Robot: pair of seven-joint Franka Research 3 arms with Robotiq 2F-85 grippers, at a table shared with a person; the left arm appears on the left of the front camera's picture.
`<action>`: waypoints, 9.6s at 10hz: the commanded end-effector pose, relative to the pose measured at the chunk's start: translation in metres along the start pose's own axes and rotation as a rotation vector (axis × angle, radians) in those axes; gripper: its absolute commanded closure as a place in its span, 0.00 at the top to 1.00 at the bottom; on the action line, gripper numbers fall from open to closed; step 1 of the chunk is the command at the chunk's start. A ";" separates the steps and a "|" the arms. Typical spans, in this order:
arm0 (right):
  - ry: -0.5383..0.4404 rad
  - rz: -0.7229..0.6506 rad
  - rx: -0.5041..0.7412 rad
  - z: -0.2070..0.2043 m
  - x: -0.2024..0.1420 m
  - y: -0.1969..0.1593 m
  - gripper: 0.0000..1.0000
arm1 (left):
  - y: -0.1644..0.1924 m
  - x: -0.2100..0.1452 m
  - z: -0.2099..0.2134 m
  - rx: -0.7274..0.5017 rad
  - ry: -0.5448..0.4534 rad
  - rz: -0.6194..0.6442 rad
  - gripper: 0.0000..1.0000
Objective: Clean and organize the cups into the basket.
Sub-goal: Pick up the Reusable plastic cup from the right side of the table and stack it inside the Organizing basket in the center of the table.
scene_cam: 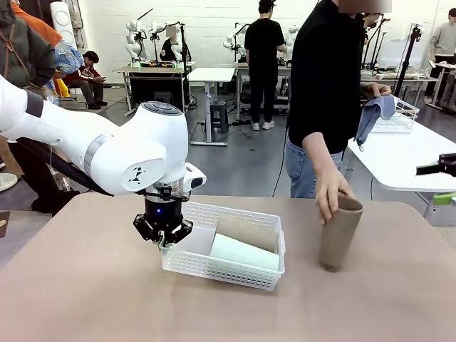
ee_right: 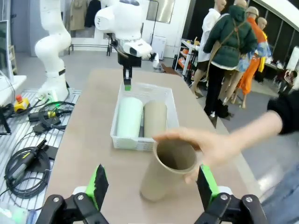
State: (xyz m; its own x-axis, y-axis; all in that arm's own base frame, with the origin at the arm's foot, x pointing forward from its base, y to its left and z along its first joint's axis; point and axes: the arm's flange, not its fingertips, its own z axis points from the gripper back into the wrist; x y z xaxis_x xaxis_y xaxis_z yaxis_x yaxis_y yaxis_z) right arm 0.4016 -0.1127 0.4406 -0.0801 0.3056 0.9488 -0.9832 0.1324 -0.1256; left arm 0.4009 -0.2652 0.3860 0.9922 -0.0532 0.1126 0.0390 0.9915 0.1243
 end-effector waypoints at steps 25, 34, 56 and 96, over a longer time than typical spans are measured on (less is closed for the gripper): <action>0.050 -0.232 0.291 -0.099 -0.132 -0.047 1.00 | 0.002 0.000 0.001 0.005 -0.010 -0.004 0.00; 0.021 -0.283 0.338 -0.158 -0.132 -0.077 1.00 | 0.002 0.000 0.001 0.005 -0.010 -0.004 0.00; 0.053 -0.303 0.310 -0.147 -0.001 0.011 0.00 | 0.002 0.000 0.001 0.005 -0.010 -0.004 0.00; 1.125 0.116 0.192 -0.418 0.164 0.045 0.84 | 0.002 0.000 0.001 0.005 -0.010 -0.004 0.00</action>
State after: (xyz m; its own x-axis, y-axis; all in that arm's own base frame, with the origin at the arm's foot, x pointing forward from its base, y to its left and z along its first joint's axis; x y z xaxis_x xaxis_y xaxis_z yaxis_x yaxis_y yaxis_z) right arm 0.4076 0.3415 0.4707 -0.0139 0.9987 0.0494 -0.9964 -0.0097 -0.0839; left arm 0.4007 -0.2653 0.3861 0.9922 -0.0535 0.1128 0.0394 0.9915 0.1244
